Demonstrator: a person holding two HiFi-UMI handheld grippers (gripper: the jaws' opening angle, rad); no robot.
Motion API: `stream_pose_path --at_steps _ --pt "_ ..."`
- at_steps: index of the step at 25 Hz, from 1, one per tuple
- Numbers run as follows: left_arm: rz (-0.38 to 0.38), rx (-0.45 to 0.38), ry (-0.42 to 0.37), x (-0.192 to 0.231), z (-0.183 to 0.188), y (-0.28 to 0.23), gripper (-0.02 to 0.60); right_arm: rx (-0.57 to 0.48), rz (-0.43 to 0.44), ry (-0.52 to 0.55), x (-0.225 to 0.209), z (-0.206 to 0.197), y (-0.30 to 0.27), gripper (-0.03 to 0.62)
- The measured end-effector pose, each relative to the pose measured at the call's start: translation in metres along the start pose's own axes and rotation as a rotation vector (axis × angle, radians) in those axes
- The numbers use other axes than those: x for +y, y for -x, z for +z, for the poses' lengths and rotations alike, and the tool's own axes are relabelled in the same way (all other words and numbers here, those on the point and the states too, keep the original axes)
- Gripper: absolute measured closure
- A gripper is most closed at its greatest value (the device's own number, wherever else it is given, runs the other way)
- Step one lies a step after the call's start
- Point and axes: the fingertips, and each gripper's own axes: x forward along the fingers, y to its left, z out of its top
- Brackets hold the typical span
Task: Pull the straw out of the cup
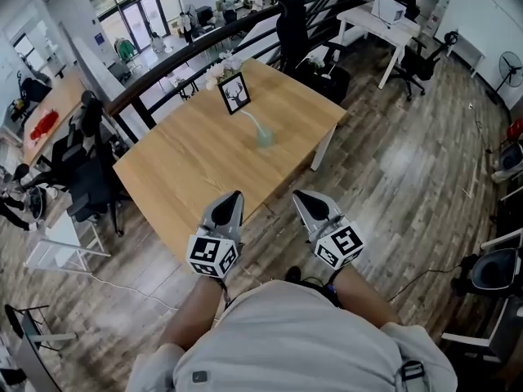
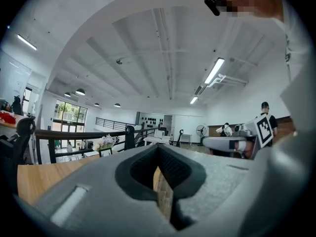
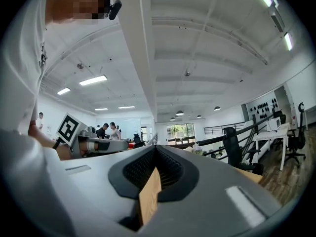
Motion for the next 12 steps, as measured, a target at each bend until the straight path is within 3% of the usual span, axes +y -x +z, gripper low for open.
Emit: stream_pose_path --at_steps 5,12 --pt "0.025 0.006 -0.001 -0.009 -0.004 -0.045 0.577 -0.009 0.058 0.013 -0.038 0.005 0.005 0.585" --pt "0.040 0.015 -0.011 -0.017 -0.003 -0.086 0.577 0.003 0.068 -0.032 -0.085 0.000 0.000 0.585"
